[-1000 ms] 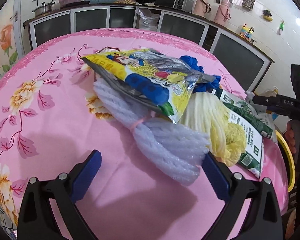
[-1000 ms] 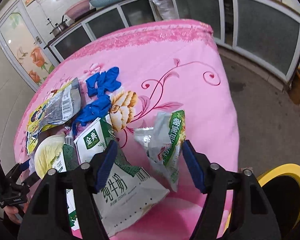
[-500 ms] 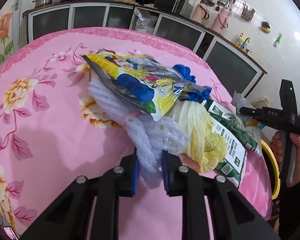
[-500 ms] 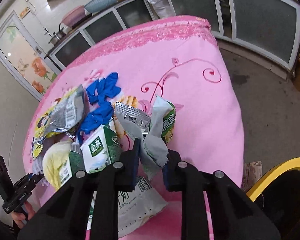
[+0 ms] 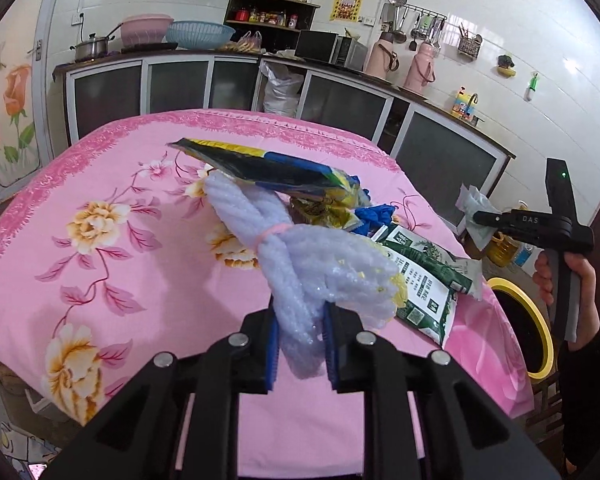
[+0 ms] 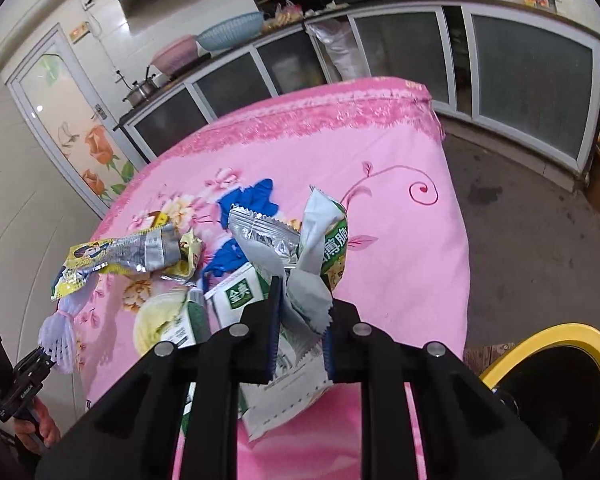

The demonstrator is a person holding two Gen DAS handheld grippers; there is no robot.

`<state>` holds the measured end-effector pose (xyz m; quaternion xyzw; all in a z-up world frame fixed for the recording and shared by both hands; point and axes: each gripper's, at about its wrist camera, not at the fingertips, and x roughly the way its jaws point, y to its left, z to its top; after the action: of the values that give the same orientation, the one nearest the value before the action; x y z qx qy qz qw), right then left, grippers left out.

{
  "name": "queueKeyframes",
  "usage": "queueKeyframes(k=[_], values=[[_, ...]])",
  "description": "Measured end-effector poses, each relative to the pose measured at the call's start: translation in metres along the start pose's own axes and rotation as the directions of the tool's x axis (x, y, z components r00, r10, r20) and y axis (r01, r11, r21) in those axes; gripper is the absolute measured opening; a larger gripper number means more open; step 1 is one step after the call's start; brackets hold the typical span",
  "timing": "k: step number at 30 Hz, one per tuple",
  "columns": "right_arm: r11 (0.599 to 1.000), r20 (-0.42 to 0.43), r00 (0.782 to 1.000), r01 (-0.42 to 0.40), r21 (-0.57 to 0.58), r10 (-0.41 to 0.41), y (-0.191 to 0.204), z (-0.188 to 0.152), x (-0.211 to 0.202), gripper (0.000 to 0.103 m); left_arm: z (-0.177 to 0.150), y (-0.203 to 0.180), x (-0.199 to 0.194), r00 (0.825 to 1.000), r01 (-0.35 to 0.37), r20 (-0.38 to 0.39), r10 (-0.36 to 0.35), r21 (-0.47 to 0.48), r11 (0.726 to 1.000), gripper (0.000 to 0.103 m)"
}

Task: Collect trash
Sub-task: 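Grasp the lavender foam net with the left tool while the right tool grasps a silver wrapper, then carry the foam net and silver wrapper to the bin and release both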

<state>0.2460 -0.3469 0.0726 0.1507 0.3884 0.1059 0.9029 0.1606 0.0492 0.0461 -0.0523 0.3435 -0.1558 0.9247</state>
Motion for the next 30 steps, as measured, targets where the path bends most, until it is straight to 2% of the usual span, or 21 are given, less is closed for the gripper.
queueKeyframes(k=[4, 6, 7, 10, 14, 22, 26, 30], values=[[1.0, 0.027, 1.0, -0.011, -0.016, 0.011, 0.006, -0.002, -0.016, 0.016, -0.003, 0.003, -0.017, 1.0, 0.008, 0.01, -0.008, -0.002, 1.0, 0.017], [1.0, 0.039, 0.999, -0.018, -0.023, 0.018, 0.009, -0.004, -0.024, 0.016, 0.0, 0.01, -0.021, 0.998, 0.055, -0.002, -0.055, -0.031, 0.998, 0.017], [1.0, 0.046, 0.999, -0.019, -0.025, 0.02, 0.01, -0.005, -0.027, 0.016, 0.002, 0.015, -0.022, 0.995, 0.102, -0.008, -0.103, -0.069, 0.992, 0.017], [0.999, 0.06, 0.998, -0.025, -0.033, 0.027, 0.013, -0.008, -0.038, 0.016, 0.005, 0.018, -0.027, 0.987, 0.158, -0.007, -0.16, -0.109, 0.981, 0.017], [0.999, 0.083, 0.996, -0.025, -0.049, 0.028, 0.017, -0.012, -0.053, 0.016, 0.009, 0.0, -0.047, 0.99, 0.131, 0.05, -0.129, -0.04, 0.991, 0.017], [0.998, 0.14, 0.99, -0.017, -0.055, 0.025, 0.011, -0.017, -0.088, 0.016, 0.029, -0.028, -0.08, 0.983, 0.128, 0.124, -0.134, 0.053, 0.99, 0.017], [0.999, 0.17, 0.985, -0.01, -0.049, 0.018, 0.007, -0.024, -0.109, 0.016, 0.039, -0.054, -0.085, 0.976, 0.159, 0.134, -0.172, 0.108, 0.981, 0.017], [0.999, 0.199, 0.98, 0.011, -0.033, -0.004, -0.006, -0.031, -0.13, 0.016, 0.046, -0.09, -0.077, 0.968, 0.204, 0.111, -0.226, 0.18, 0.962, 0.017]])
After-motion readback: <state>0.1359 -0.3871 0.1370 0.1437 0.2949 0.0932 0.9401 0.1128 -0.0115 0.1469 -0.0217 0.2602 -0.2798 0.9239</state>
